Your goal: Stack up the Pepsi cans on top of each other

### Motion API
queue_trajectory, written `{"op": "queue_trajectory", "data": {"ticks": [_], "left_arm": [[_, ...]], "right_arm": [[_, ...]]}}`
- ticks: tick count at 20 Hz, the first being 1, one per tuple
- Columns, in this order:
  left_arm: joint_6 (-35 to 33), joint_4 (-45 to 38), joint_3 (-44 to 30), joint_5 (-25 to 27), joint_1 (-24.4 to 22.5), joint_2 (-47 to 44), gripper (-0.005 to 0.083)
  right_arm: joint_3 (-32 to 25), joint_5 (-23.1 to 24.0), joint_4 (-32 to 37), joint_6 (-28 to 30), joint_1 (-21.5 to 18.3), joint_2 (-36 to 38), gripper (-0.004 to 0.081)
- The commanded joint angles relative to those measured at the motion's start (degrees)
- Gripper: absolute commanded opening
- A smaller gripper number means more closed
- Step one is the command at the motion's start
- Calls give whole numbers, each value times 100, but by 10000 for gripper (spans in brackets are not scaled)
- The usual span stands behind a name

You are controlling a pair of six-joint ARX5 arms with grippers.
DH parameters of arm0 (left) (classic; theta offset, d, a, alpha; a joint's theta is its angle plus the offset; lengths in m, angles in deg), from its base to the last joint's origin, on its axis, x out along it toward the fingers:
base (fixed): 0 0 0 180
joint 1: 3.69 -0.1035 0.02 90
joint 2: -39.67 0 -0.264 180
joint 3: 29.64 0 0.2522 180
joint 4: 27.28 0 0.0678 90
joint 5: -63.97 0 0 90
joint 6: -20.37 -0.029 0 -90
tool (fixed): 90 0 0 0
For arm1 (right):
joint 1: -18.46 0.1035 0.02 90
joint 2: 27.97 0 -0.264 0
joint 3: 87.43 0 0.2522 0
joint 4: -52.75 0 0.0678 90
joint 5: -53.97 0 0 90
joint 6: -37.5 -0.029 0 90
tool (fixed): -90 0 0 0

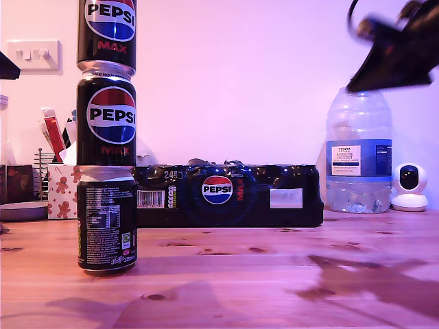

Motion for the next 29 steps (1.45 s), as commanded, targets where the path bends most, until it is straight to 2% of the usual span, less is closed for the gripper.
{"op": "queue_trajectory", "data": {"ticks": [1, 8, 14, 15, 19, 29], "left_arm": [[13, -20, -127, -13, -17, -15, -14], [11, -7, -243, -315, -11, -199, -14], [74, 173, -264, -334, 26, -992, -14], [391, 326, -264, -332, 26, -1093, -13], [398, 905, -264, -328, 26, -1266, -13], [396, 2332, -264, -328, 26, -1255, -13]], "right_arm": [[-334, 105, -42, -13, 81, 330, -1], [-1193, 317, -529, -17, 92, 2199, -1], [-1222, 236, -1410, -98, 92, 3703, -1], [-1220, 256, -1488, -243, 87, 3836, -1], [-1220, 256, -1880, -243, 87, 3930, -1], [-1220, 269, -3757, -243, 87, 3930, -1]]}}
